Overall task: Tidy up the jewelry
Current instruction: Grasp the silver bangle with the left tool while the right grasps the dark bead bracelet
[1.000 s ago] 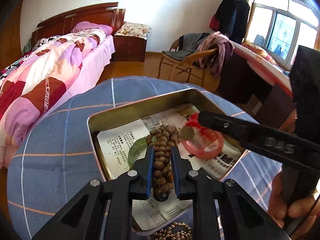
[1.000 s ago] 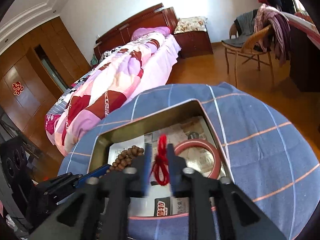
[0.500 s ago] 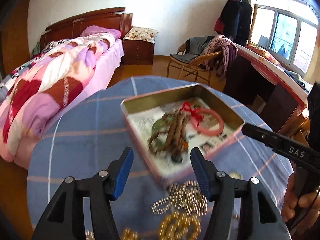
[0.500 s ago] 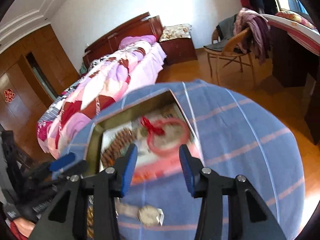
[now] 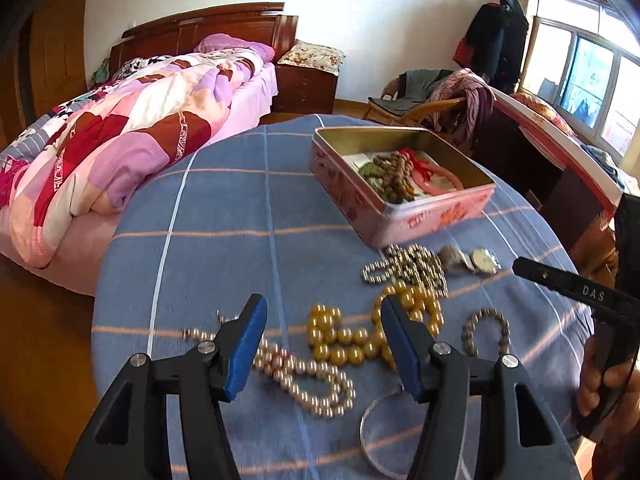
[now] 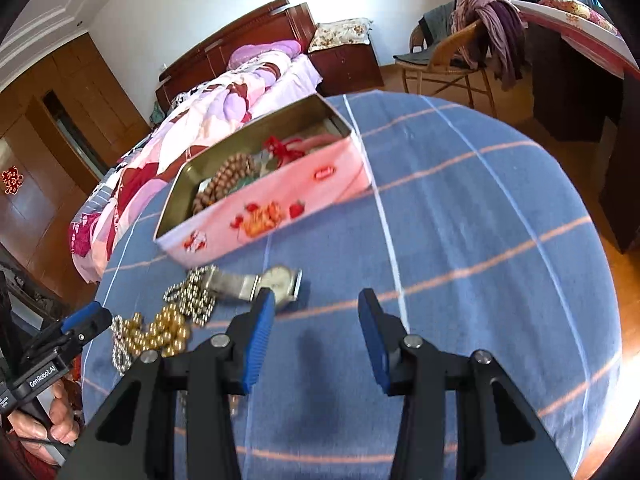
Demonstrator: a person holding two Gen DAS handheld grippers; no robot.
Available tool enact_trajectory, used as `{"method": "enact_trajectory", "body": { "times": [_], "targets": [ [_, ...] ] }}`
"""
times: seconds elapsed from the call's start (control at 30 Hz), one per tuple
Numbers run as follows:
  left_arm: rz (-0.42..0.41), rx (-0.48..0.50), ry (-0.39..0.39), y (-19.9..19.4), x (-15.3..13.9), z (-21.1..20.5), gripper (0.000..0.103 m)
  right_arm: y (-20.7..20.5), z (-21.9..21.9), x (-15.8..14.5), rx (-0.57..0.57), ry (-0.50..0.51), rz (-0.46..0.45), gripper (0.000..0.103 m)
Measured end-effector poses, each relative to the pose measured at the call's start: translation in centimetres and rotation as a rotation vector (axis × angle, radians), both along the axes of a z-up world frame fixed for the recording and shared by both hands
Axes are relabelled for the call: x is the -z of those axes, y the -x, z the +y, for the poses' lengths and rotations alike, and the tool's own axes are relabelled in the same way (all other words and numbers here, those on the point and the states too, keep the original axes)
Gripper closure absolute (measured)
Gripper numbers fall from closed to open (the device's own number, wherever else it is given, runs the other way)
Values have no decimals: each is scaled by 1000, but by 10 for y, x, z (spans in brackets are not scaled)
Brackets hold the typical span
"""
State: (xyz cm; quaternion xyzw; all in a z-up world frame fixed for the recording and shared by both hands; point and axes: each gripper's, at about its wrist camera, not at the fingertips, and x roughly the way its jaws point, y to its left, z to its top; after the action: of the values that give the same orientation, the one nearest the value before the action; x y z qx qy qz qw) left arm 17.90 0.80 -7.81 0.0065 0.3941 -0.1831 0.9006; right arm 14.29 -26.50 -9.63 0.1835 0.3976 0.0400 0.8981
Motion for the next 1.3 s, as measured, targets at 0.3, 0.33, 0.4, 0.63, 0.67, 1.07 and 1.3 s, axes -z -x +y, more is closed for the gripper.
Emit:
{"method": "enact_trajectory", "body": {
  "times": [0.3, 0.33, 0.4, 0.63, 0.67, 1.07, 1.3],
  "targets": [
    [-6, 77, 37, 31, 1, 11, 44, 16, 14, 1, -46, 37, -1, 56],
    [-2, 87, 37, 33, 1, 10, 44, 17, 16, 2, -50, 37, 3, 56],
    [12, 105, 39, 39, 4, 8, 44, 19, 19, 2, -60, 35, 2, 56],
    [58, 186, 60, 59, 17, -8, 43, 30, 30, -2, -88, 51, -12, 56],
    [60, 194, 45, 61, 19, -11, 43, 33, 31, -4, -92, 54, -12, 55],
    [97, 137, -3, 61, 33, -35, 27, 56, 51, -10, -110, 222, -27, 38],
    [33, 155, -145, 68, 37, -52, 29, 57, 50, -10, -105, 199, -19, 38]
  ]
}}
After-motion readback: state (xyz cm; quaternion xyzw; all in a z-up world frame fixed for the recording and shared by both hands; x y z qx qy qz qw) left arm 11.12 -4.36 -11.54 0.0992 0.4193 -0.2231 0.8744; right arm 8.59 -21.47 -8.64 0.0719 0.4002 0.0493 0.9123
